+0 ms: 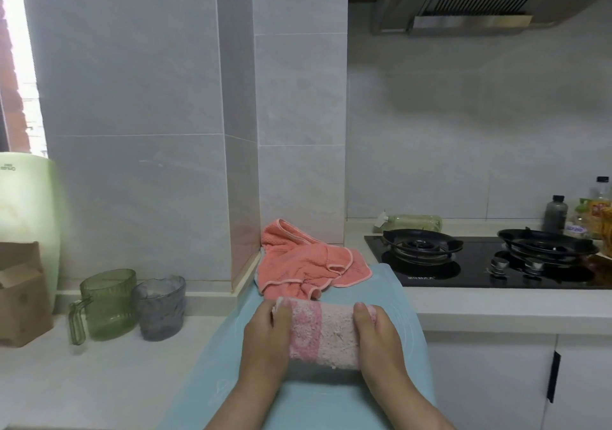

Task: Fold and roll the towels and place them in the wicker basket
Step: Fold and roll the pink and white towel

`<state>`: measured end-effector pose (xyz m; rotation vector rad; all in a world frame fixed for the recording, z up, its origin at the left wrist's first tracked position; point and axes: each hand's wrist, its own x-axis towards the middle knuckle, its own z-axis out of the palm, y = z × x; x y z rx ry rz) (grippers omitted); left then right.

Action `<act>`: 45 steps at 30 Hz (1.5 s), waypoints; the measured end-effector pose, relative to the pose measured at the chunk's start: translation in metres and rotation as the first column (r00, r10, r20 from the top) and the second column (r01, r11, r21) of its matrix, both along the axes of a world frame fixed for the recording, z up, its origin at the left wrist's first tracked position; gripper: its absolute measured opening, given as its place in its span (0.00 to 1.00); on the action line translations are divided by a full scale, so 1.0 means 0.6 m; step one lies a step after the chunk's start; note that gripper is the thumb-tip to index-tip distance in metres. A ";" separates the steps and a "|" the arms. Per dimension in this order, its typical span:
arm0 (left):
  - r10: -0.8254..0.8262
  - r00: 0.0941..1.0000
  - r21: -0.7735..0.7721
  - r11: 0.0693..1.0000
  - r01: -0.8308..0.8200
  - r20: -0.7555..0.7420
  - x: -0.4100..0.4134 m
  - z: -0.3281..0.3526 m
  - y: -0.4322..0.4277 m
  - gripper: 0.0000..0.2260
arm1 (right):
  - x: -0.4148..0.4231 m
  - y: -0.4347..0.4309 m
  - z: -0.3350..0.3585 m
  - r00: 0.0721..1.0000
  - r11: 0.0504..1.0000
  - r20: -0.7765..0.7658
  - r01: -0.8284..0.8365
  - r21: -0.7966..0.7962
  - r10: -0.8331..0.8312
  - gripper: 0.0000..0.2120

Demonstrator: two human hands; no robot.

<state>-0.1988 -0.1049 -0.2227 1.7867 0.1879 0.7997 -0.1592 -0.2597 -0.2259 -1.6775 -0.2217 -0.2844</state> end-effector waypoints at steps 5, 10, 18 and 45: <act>0.091 0.996 0.125 0.988 -0.092 0.011 0.006 -0.008 0.001 0.18 | 0.010 0.000 -0.006 0.993 0.990 0.037 0.111 -0.087 -0.108 0.23; 0.109 0.993 0.104 0.988 -0.112 0.034 0.007 -0.018 -0.002 0.21 | 0.005 -0.001 -0.008 0.976 0.981 0.124 0.185 -0.050 -0.177 0.24; 0.148 0.985 0.136 0.981 -0.135 -0.091 0.024 -0.022 0.001 0.19 | 0.010 0.000 -0.008 0.978 0.975 0.064 0.206 -0.079 -0.201 0.26; -0.258 0.956 -0.375 0.907 0.192 -0.136 0.028 -0.023 0.028 0.14 | 0.047 -0.026 -0.026 0.959 0.961 -0.191 -0.166 0.221 0.209 0.14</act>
